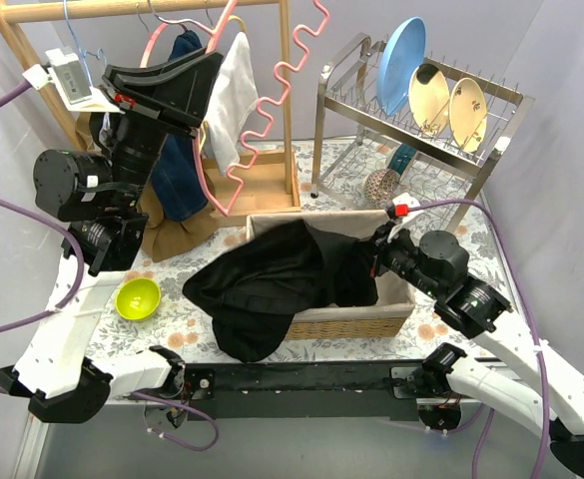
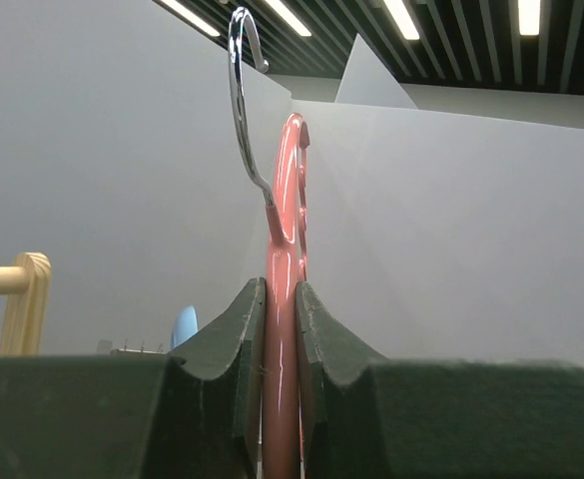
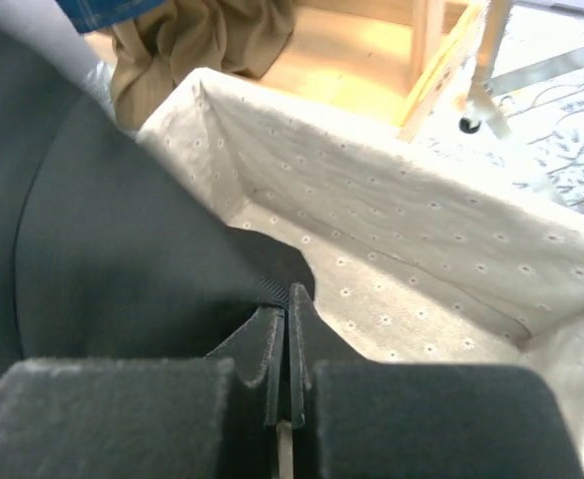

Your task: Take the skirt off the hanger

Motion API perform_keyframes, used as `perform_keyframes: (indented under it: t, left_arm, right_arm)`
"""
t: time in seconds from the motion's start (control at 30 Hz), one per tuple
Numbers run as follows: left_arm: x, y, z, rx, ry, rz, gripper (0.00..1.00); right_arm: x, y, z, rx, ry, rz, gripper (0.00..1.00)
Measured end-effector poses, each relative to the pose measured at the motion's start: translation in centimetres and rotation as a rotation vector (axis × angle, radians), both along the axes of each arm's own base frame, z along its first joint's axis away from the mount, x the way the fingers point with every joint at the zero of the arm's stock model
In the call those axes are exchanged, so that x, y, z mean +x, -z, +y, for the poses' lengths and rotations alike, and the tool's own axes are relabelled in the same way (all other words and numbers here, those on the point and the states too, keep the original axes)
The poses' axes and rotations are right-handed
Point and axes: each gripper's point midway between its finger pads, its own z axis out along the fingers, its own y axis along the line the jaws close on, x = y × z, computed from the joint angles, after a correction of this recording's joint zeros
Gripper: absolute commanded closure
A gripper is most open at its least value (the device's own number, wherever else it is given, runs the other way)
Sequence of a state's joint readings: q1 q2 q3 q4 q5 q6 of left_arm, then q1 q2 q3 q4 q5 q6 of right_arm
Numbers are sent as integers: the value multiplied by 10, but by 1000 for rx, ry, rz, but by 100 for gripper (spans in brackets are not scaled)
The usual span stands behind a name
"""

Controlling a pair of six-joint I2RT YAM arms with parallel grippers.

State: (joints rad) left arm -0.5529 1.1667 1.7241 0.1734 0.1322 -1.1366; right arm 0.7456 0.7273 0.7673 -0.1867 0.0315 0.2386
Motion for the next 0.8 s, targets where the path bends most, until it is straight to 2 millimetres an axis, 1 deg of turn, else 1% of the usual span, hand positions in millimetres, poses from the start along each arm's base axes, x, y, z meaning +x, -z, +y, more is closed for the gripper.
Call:
perform_keyframes:
  t: [0.1,0.17,0.2,0.27,0.3,0.33,0.5,0.6,0.7,0.8]
  left_arm:
    - [-1,-4,8,-7,-40,-10,100]
    - [-1,-3,14,-2,-77,-8,100]
    - [-1,-3,18,-2,-100,-6,100]
    - [-2,3,27,3,-147,5,100]
    - [-3,7,32,9,-170,13,100]
    - [-4,11,36,16,-192,22,100]
    - [-6,27,55,59,-289,61,100]
    - [-4,36,63,83,-337,90,100]
    - [0,46,70,109,-389,126,100]
    - [4,54,79,127,-444,158,100]
  right_arm:
    - [-1,-9,-9,12,39,-13,99]
    - [1,-24,-16,26,75,-33,99]
    - [3,-35,-19,36,97,-50,99]
    - [8,-60,-25,54,136,-82,99]
    - [12,-80,-28,71,163,-111,99]
    - [15,-95,-30,85,181,-133,99]
    - [28,-181,-44,170,282,-274,99]
    - [37,-213,-45,199,317,-331,99]
    - [46,-236,-41,225,335,-376,99]
    - [59,-241,-32,223,345,-394,99]
